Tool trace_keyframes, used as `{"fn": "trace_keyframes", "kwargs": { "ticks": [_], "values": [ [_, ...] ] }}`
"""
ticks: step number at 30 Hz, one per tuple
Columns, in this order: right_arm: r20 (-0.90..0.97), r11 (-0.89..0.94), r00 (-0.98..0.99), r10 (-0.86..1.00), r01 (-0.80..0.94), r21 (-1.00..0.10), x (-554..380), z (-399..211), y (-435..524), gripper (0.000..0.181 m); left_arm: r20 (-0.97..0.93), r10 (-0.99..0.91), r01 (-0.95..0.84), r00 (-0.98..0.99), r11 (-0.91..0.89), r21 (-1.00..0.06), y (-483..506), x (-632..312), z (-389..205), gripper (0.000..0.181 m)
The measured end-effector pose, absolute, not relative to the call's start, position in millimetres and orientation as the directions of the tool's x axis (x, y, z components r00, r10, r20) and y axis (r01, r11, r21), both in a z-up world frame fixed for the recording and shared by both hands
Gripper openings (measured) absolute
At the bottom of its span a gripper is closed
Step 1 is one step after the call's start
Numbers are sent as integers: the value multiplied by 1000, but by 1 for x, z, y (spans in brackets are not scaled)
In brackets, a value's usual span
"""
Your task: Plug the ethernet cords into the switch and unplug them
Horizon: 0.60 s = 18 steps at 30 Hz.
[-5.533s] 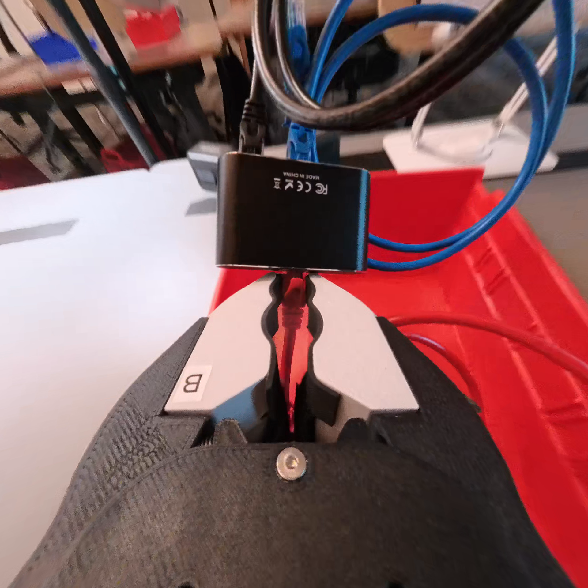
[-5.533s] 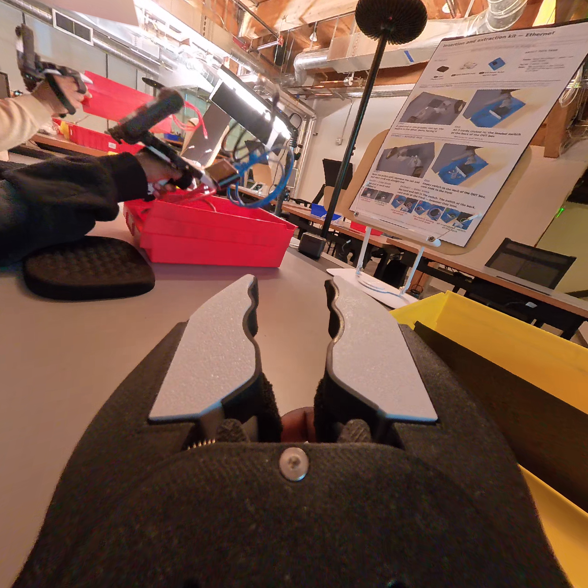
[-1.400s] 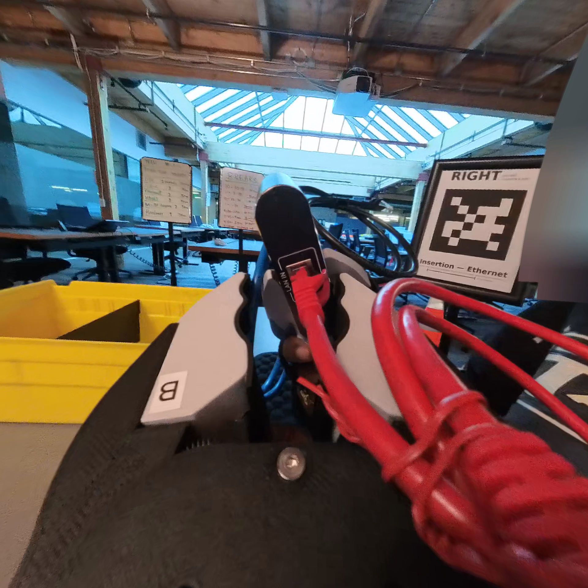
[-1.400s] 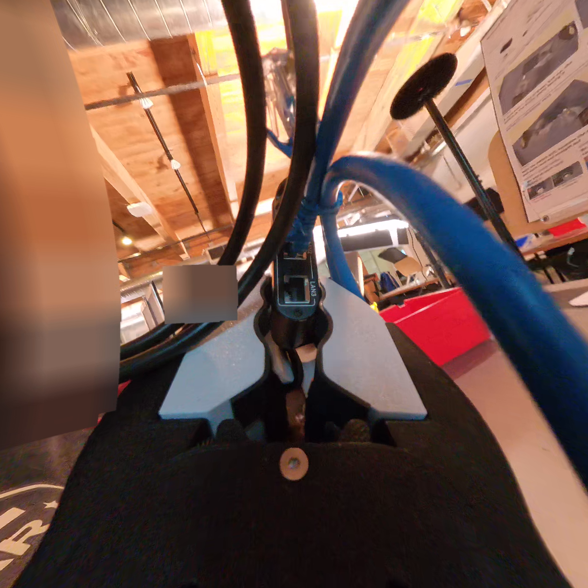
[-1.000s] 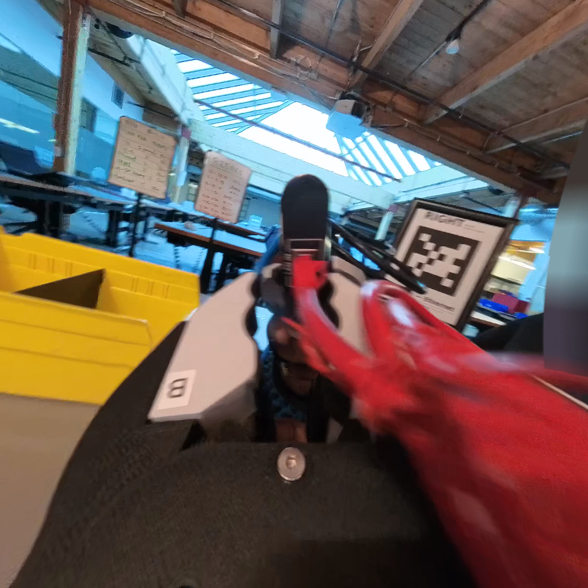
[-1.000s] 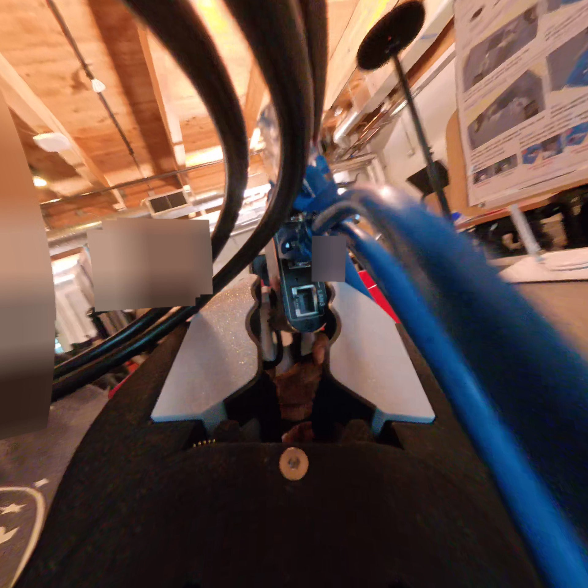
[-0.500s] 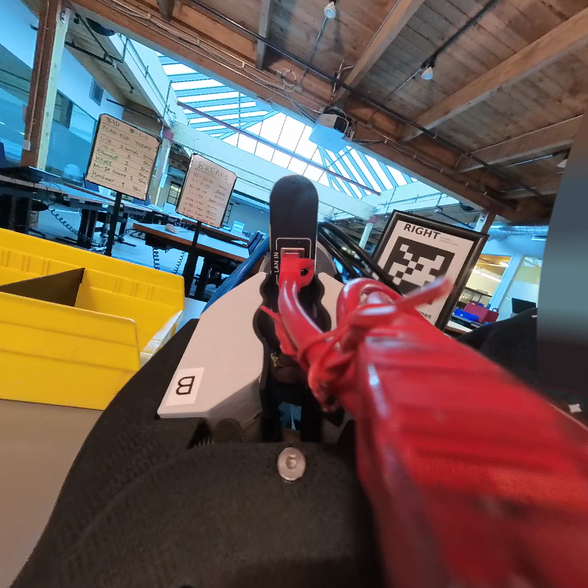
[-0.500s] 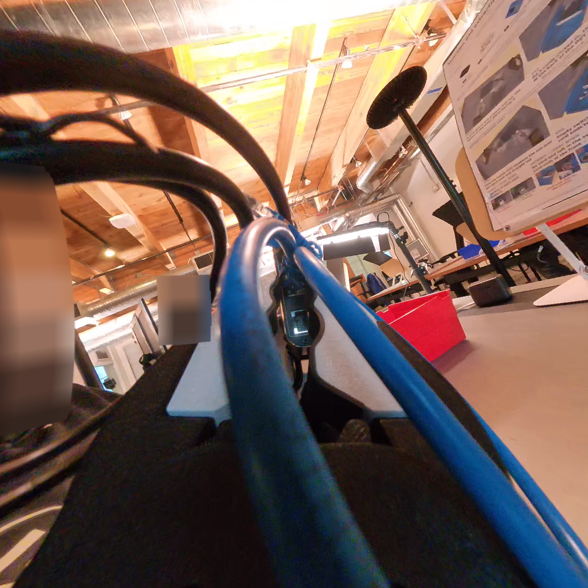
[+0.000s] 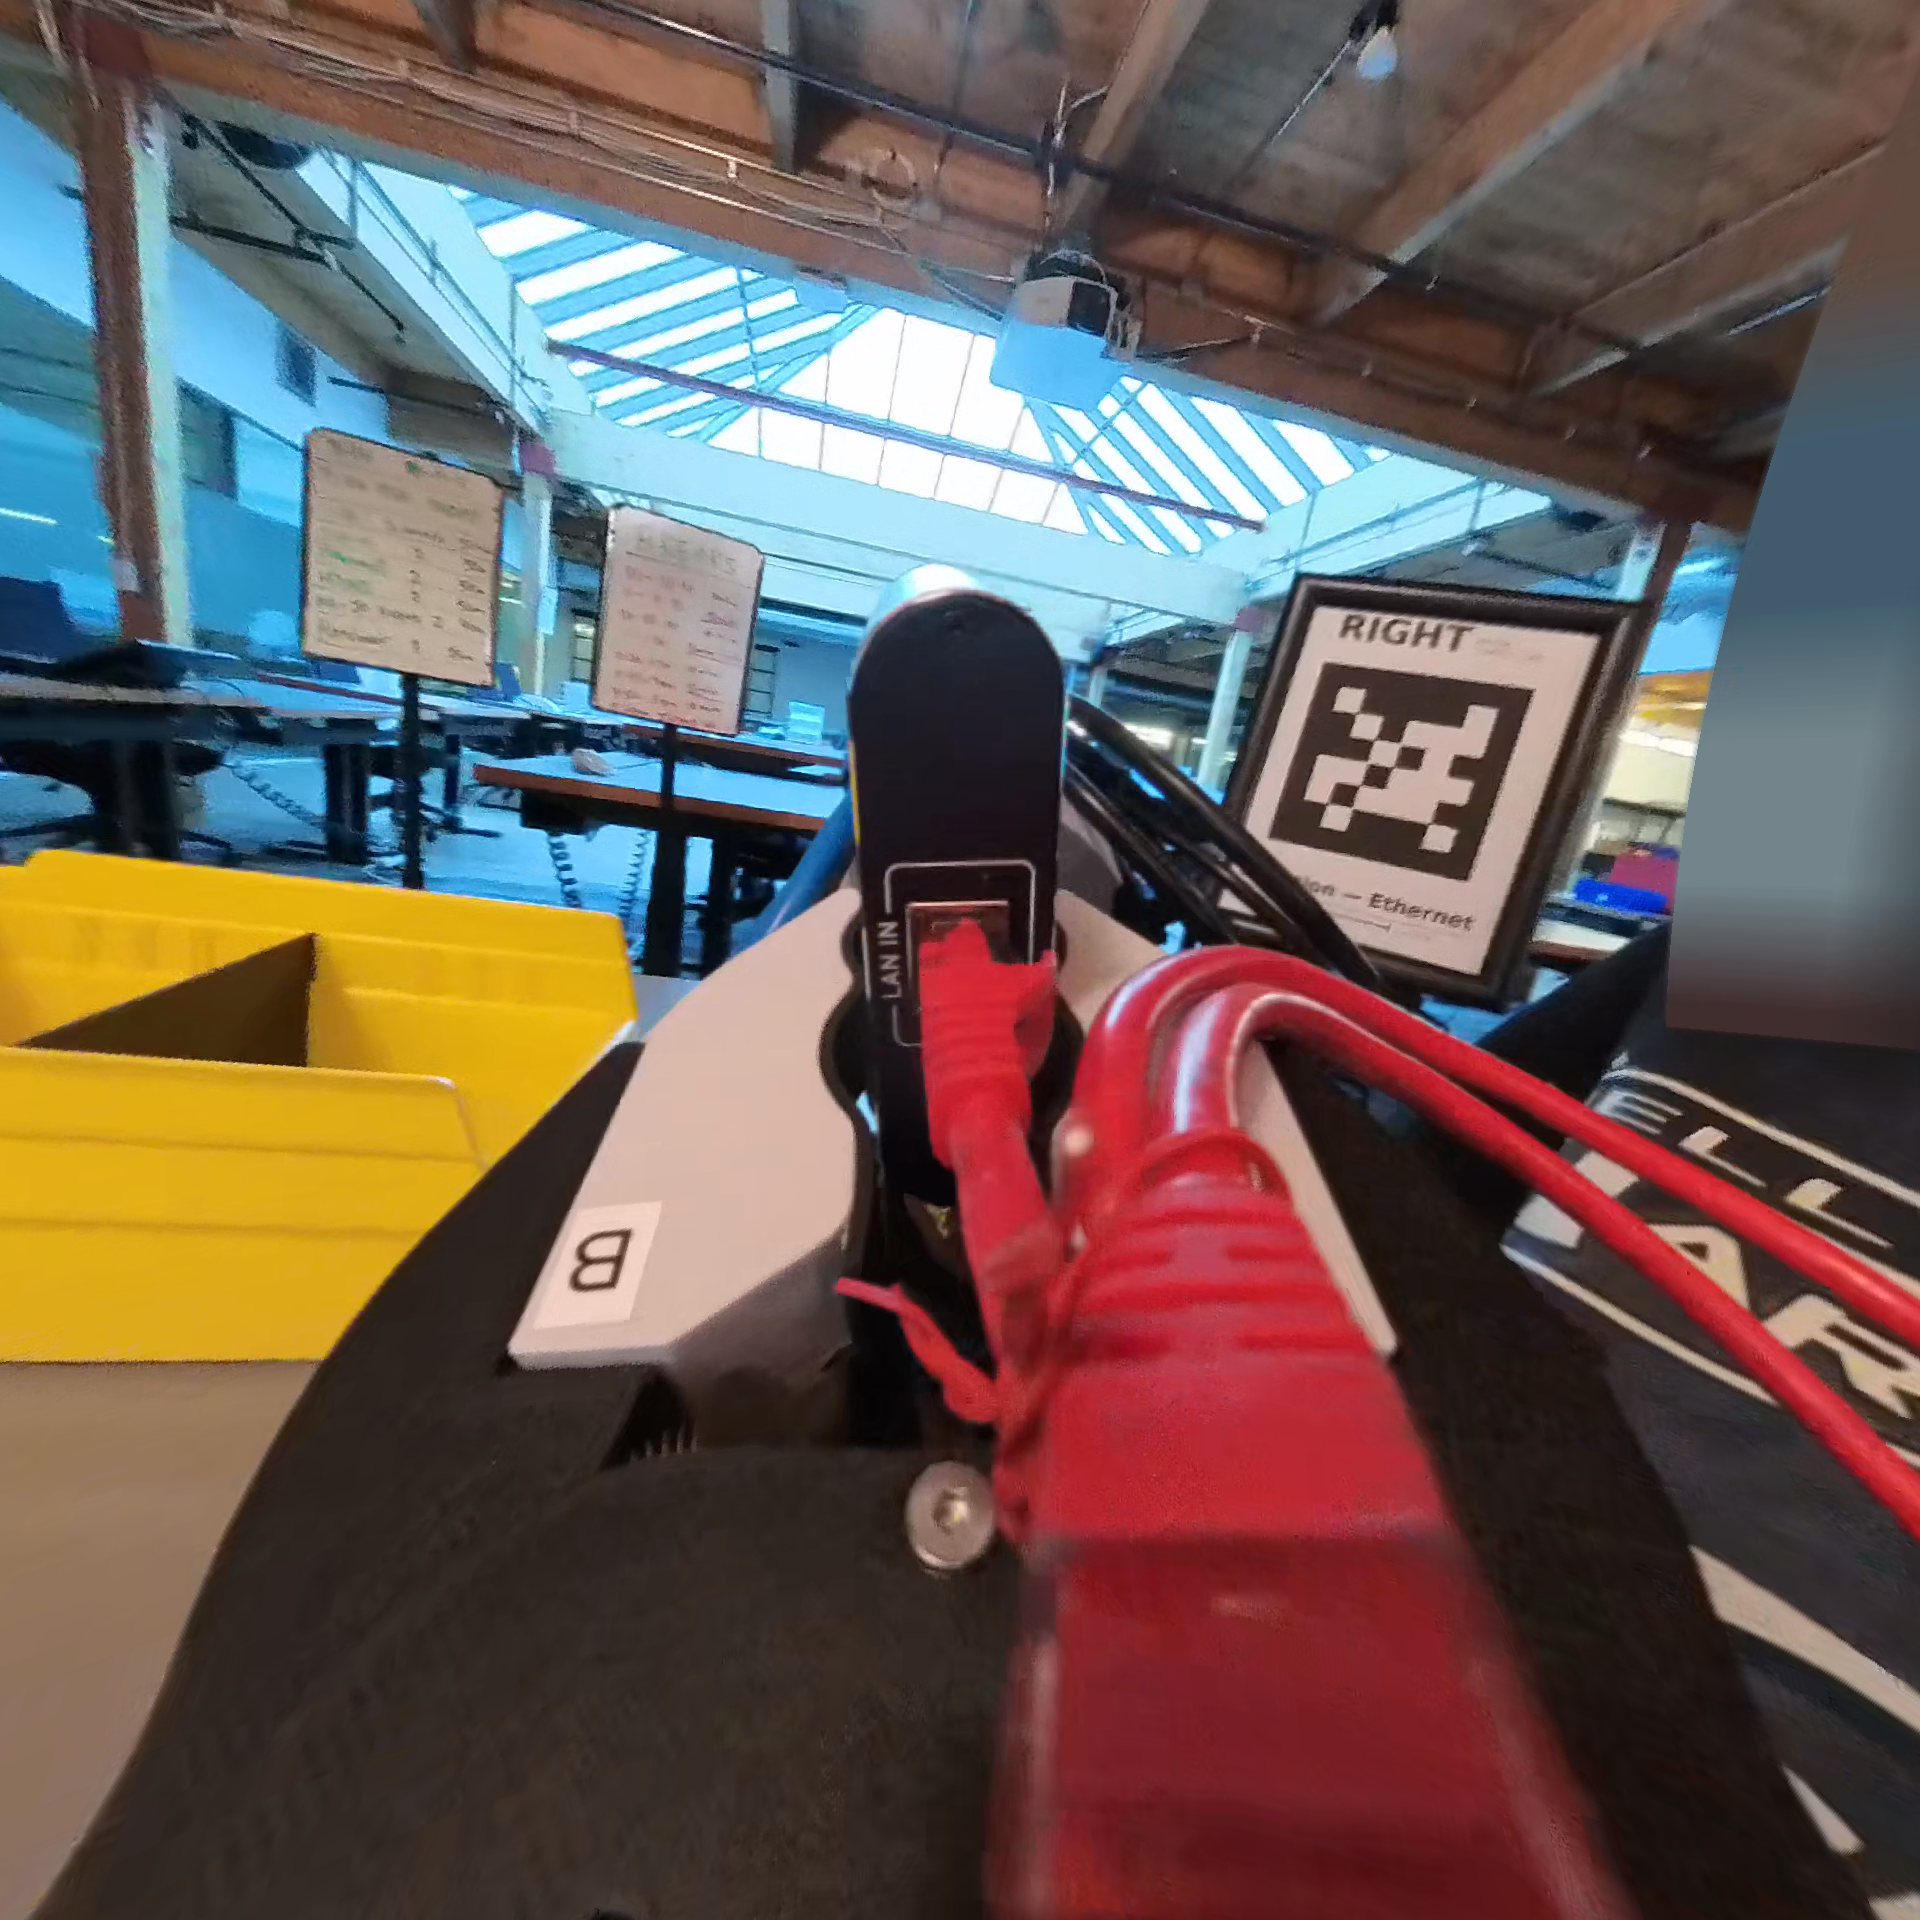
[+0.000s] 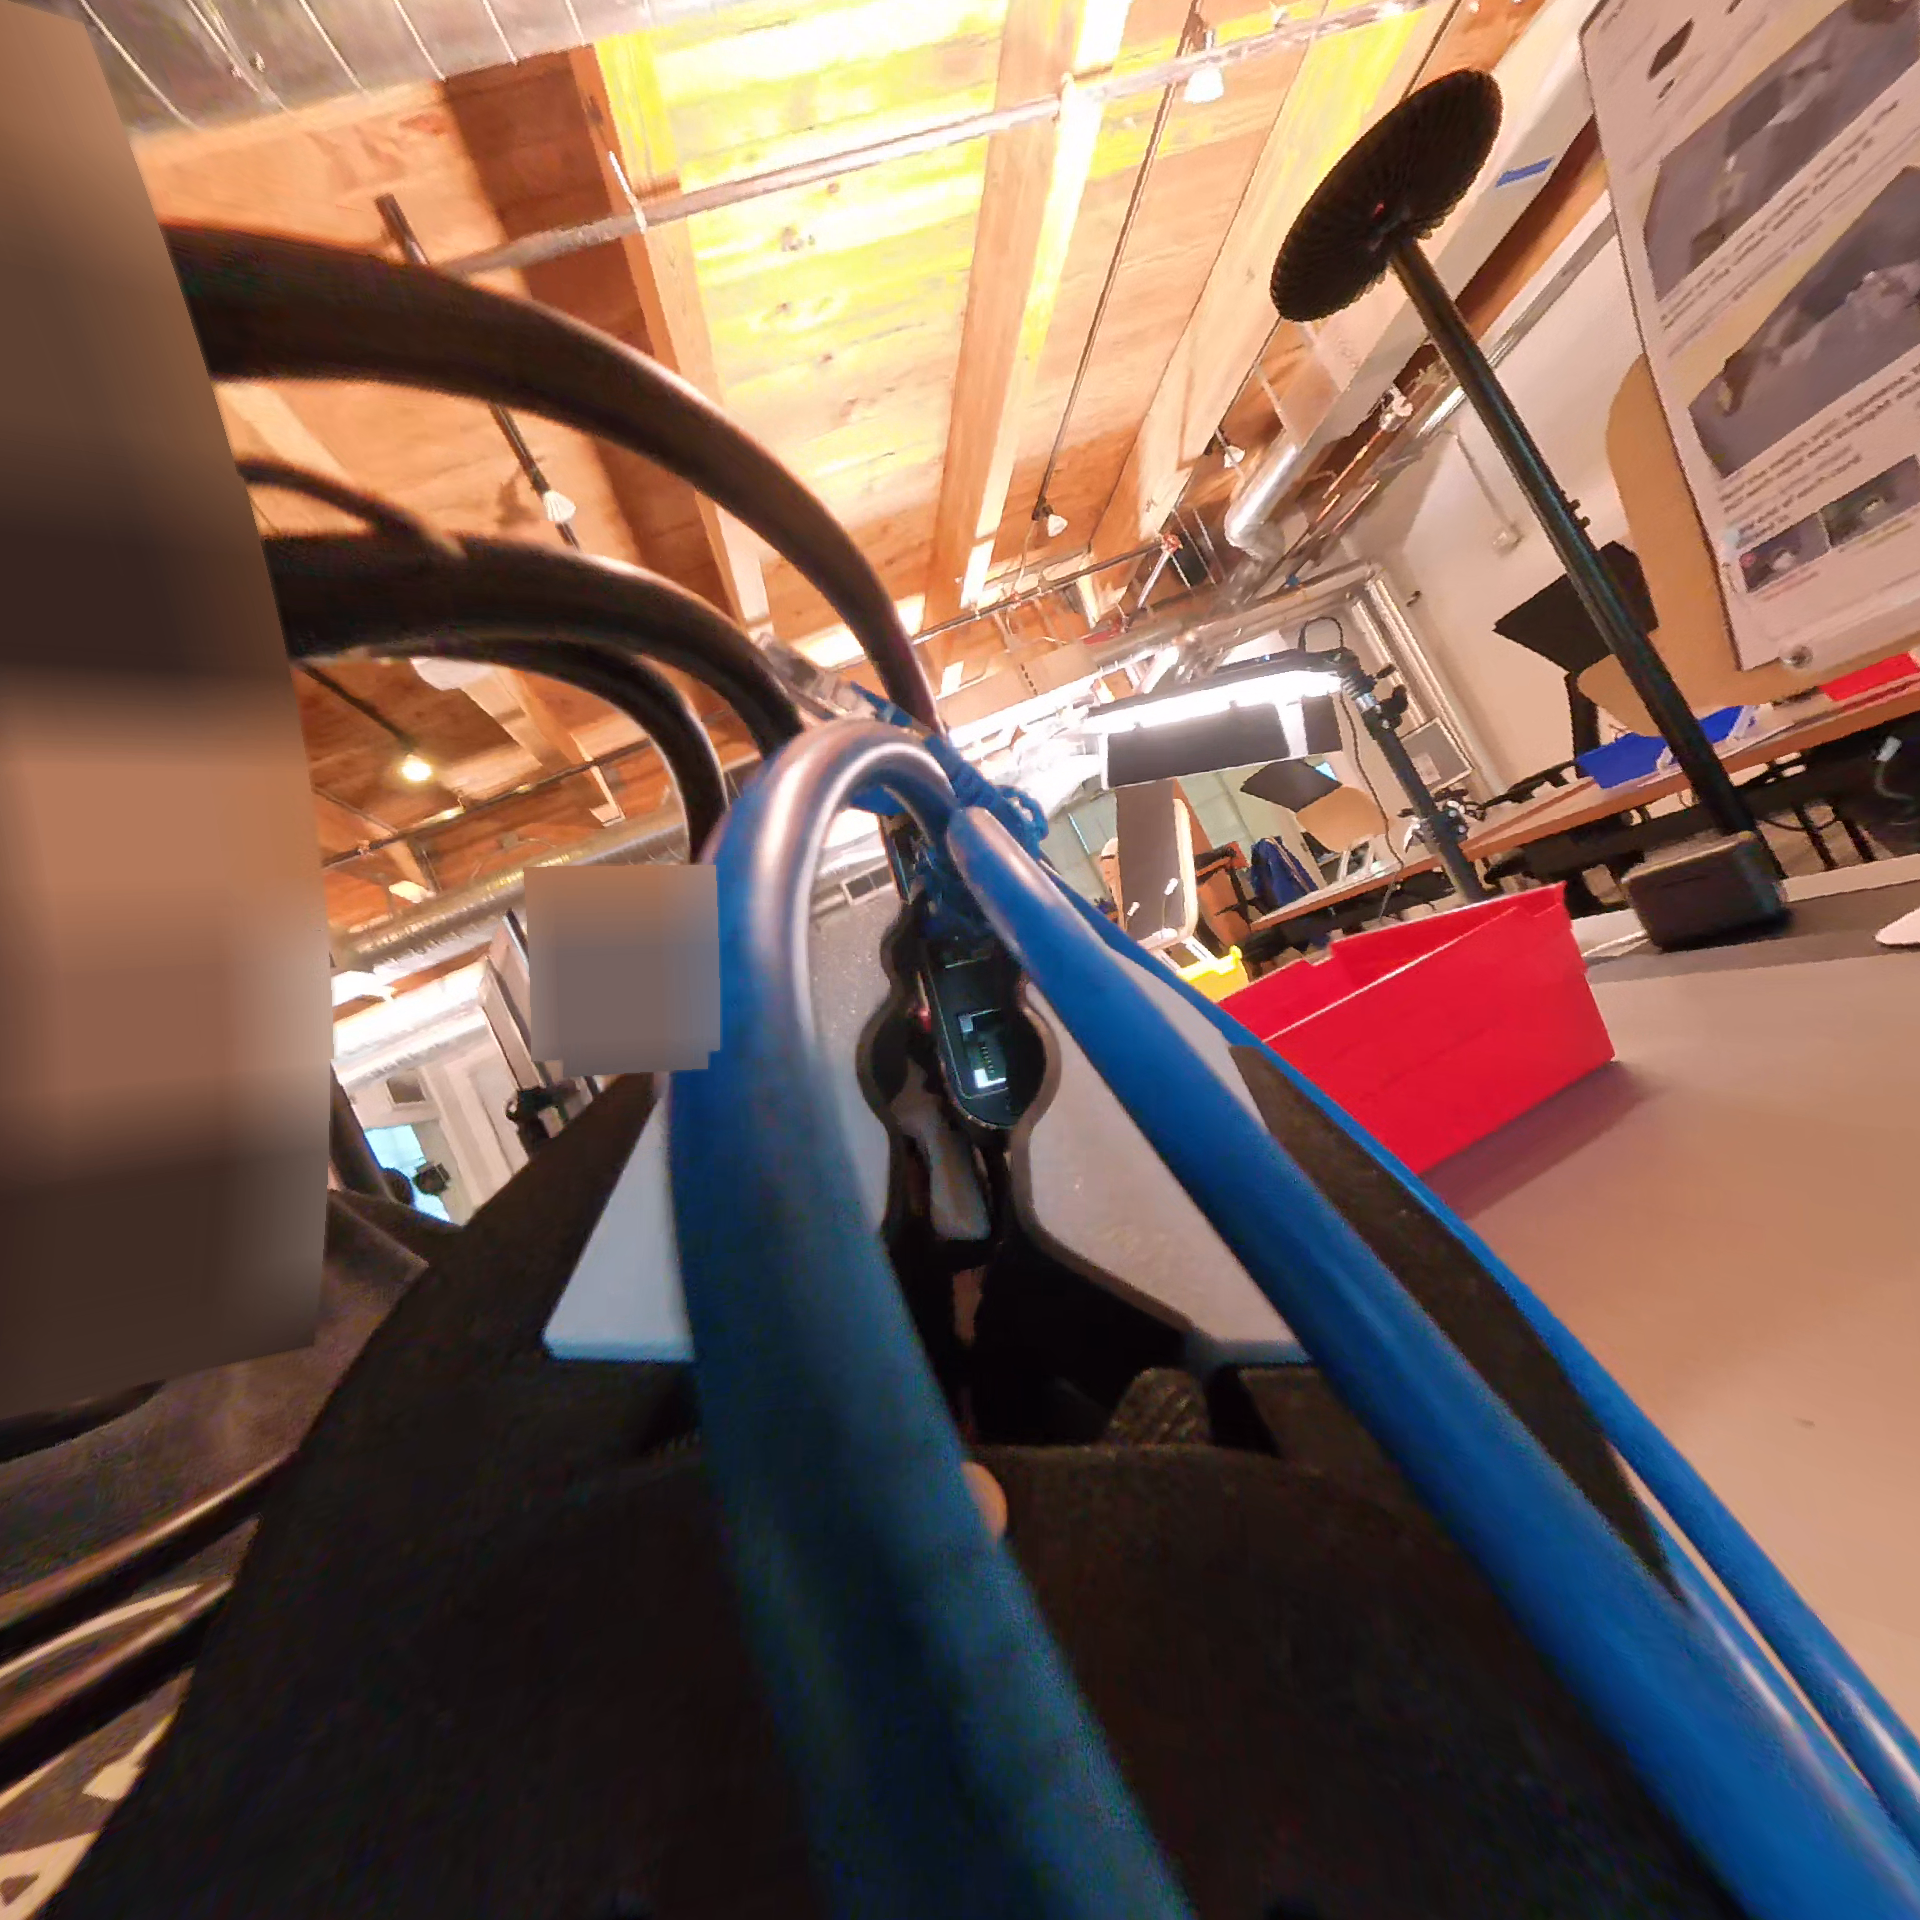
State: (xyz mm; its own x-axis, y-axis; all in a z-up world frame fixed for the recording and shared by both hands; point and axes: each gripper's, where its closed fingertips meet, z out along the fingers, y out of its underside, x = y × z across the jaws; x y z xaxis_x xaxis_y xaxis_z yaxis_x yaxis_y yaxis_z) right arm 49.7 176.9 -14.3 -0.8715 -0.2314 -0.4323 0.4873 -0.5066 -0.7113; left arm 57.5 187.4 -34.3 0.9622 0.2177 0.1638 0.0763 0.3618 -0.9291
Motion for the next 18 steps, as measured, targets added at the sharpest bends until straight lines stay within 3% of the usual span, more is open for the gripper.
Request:
{"fn": "trace_keyframes", "kwargs": {
  "ticks": [1, 8, 14, 15, 18],
  "values": [
    [-422, -502, -881, -214, 470, -726, 50, -14, 176, 13, 162, 224, 73, 961, 359, -930, 186, 57, -34, 27],
    [-255, -438, -966, -44, 248, -864, 55, -21, 169, 25, 345, 118, 262, 931, 441, -858, 180, 56, -35, 27],
    [-340, -431, -924, -174, 382, -817, 57, -27, 165, 31, 368, 127, 284, 921, 428, -858, 174, 60, -46, 28],
    [-345, -430, -922, -173, 386, -816, 56, -30, 162, 40, 372, 142, 281, 917, 433, -857, 172, 59, -48, 27],
    [-310, -457, -947, -89, 315, -832, 51, -37, 158, 20, 341, 213, 231, 916, 414, -880, 168, 58, -53, 27]
  ]
}}
